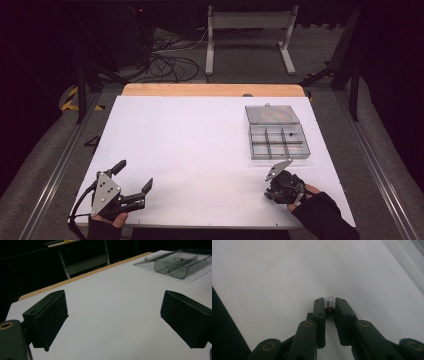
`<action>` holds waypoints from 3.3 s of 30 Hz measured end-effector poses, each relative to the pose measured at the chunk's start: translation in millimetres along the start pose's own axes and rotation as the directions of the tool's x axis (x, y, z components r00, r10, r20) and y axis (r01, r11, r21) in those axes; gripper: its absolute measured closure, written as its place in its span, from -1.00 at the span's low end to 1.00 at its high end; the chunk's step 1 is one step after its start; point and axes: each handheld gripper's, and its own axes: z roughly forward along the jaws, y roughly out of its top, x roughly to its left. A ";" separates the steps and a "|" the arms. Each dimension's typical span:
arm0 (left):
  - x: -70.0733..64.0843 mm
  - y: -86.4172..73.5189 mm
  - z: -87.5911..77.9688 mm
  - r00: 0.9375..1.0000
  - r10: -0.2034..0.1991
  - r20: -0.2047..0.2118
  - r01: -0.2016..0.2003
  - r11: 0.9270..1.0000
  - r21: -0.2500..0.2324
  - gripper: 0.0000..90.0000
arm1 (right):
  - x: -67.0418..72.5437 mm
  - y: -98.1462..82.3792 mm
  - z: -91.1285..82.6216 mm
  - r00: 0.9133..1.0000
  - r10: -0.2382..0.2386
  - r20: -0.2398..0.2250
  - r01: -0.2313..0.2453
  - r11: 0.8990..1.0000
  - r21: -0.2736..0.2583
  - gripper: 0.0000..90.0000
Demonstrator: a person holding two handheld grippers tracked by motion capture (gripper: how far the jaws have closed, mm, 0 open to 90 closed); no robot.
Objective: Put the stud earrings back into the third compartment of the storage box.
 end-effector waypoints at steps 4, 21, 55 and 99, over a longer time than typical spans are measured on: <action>-0.2 0.0 -0.1 1.000 -0.002 0.001 0.002 1.000 0.002 -0.82 | -0.3 0.3 -2.1 1.000 -0.003 0.012 0.003 1.000 -0.008 0.77; -0.2 -0.1 0.7 1.000 0.000 0.000 0.000 1.000 0.005 -0.82 | -14.2 10.3 -32.0 0.999 0.016 0.034 -0.012 0.994 -0.111 0.77; 0.5 -0.4 0.8 1.000 -0.003 0.002 0.003 1.000 0.007 -0.82 | -86.1 31.8 -71.0 0.975 0.183 0.123 -0.140 0.945 -0.296 0.76; 1.8 -1.0 0.9 1.000 -0.008 0.004 0.008 1.000 0.013 -0.82 | -175.0 29.5 -10.3 0.893 0.364 0.263 -0.321 0.927 -0.194 0.74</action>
